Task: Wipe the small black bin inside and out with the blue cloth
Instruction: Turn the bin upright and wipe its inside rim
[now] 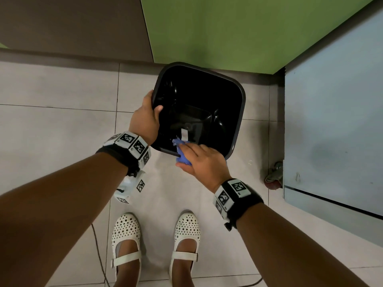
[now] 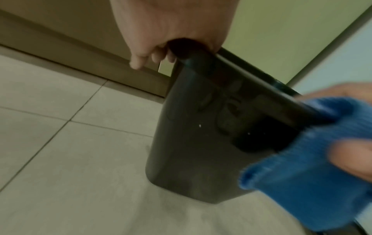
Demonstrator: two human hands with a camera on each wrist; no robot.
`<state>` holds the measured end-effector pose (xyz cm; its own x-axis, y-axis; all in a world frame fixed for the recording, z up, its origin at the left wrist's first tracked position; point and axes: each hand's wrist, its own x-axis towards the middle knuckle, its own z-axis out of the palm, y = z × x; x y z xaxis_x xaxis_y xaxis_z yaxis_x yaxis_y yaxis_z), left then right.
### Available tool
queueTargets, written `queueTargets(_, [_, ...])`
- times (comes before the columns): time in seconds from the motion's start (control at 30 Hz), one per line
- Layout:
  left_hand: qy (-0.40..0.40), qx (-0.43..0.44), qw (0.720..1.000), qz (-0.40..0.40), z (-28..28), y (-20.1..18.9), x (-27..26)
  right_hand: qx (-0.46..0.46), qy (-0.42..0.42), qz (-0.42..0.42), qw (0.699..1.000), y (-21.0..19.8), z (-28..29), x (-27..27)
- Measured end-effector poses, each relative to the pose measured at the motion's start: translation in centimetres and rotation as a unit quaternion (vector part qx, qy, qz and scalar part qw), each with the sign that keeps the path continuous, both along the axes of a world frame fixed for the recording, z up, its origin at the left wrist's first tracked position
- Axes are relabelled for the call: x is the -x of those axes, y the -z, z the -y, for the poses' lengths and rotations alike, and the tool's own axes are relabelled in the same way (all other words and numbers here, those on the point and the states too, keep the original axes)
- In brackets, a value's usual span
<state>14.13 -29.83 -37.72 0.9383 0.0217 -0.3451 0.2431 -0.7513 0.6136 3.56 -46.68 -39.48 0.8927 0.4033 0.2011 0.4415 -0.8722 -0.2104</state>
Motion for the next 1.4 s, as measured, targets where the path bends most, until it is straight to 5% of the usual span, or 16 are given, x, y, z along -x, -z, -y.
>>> queueTargets(0.2, [0.066, -0.022, 0.998, -0.004, -0.8, -1.1, -2.7, 0.02, -0.036, -0.013, 0.999, -0.1, 2.5, -0.3])
queueTargets(0.3, [-0.076, 0.018, 0.997, -0.011, -1.2, -1.2, -2.4, 0.015, 0.004, 0.007, 1.0, -0.2, 0.0, -0.8])
queueTargets(0.4, [-0.277, 0.084, 0.956, -0.04, -1.0, -1.0, 0.3, 0.045, 0.054, -0.011, 0.997, 0.0, -3.5, -1.1])
queueTargets(0.5, [-0.331, 0.135, 0.932, -0.062, 0.5, -0.7, 2.9, 0.021, 0.096, -0.053, 0.994, 0.0, -6.3, -1.5])
queueTargets(0.6, [-0.317, 0.125, 0.939, -0.04, 1.1, -0.7, 2.7, -0.007, 0.087, -0.061, 0.994, 0.3, -6.4, -1.6])
queueTargets(0.73, [-0.211, 0.106, 0.971, -0.042, 0.5, -1.1, 1.1, -0.057, -0.033, -0.044, 0.997, 0.6, -2.6, -2.2])
queueTargets(1.0, [-0.055, 0.076, 0.99, -0.107, 0.1, -1.8, -2.4, 0.014, -0.087, -0.11, 0.99, -1.0, 3.2, -3.5])
queueTargets(1.23, [-0.2, 0.044, 0.977, -0.067, 1.9, -1.6, 0.6, -0.032, -0.016, -0.045, 0.998, 0.4, -2.8, -2.6])
queueTargets(1.4, [-0.151, 0.033, 0.988, -0.028, 0.6, -0.9, 2.2, -0.037, 0.017, -0.046, 0.998, 0.5, -4.1, -2.0])
